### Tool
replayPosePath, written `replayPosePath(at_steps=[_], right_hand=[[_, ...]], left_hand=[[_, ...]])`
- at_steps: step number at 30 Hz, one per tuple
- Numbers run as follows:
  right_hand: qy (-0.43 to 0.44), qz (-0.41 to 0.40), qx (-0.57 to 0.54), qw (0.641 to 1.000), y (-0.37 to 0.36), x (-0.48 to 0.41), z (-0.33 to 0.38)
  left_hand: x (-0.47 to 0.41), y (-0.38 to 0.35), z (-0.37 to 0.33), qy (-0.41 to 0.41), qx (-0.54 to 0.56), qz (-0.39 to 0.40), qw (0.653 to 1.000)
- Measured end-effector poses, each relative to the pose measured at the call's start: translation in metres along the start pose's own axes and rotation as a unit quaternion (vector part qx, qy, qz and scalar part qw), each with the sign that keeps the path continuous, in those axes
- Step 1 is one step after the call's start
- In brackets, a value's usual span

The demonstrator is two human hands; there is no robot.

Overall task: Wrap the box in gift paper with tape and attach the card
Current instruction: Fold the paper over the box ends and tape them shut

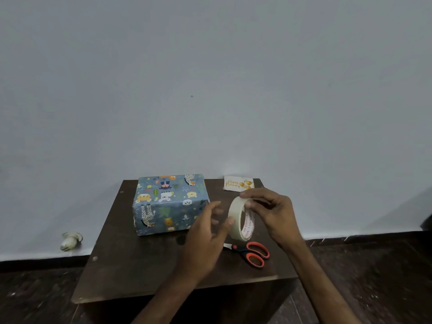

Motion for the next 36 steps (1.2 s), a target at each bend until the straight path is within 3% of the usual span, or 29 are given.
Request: replayPosePath(at_steps=[2,5,12,16,20,22,24,28,31,36], right_hand=[[0.011,0.000,-0.006,1.000,-0.004,0.002,0.001],[0.009,0.007,0.007,1.000,-0.003,0.003,-0.003],[-0.009,-0.027,0.083,0.996,0.010,0.001,-0.010],[-0.141,0.030,0.037,0.989,0.007,0.009,-0.015],[-0.088,0.080,0.036,0.992,0.003,0.020,-0.001],[-0.057,0.056,0.097,0.992,0.015,0.018,-0.002],[-0.011,0.036,0.250,0.968,0.035,0.017,-0.011],[0.008,0.119,0.488,0.864,0.056,0.018,-0.028],[-0.013,0.171,0.536,0.826,0.056,0.019,-0.033],[-0.063,0.195,0.520,0.829,0.065,0.017,-0.034]], left_hand=[[0.000,-0.008,-0.002,0.047,0.089,0.067,0.993],[0.001,-0.012,-0.007,0.046,0.150,0.096,0.983],[-0.005,-0.010,0.006,-0.016,0.060,0.038,0.997],[-0.008,-0.014,-0.004,-0.037,0.037,-0.006,0.999],[-0.015,-0.030,-0.014,-0.063,0.004,0.030,0.998],[-0.016,-0.034,-0.018,-0.124,-0.106,0.054,0.985],[-0.019,-0.028,-0.022,-0.217,-0.226,0.017,0.949],[-0.023,0.013,-0.029,-0.313,-0.242,-0.170,0.902],[-0.024,0.052,-0.032,-0.295,-0.246,-0.269,0.883],[-0.036,0.095,-0.011,-0.223,-0.239,-0.301,0.896]])
Point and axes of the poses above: each hand's wrist, its own x-axis away from the middle knuckle, its own y-axis out of the back of the hand, z = x × y, the point moved 3 cm from there along -x, towards the middle knuckle, and after that the axes turned 8 degrees about -z, right-handed, at the moved point
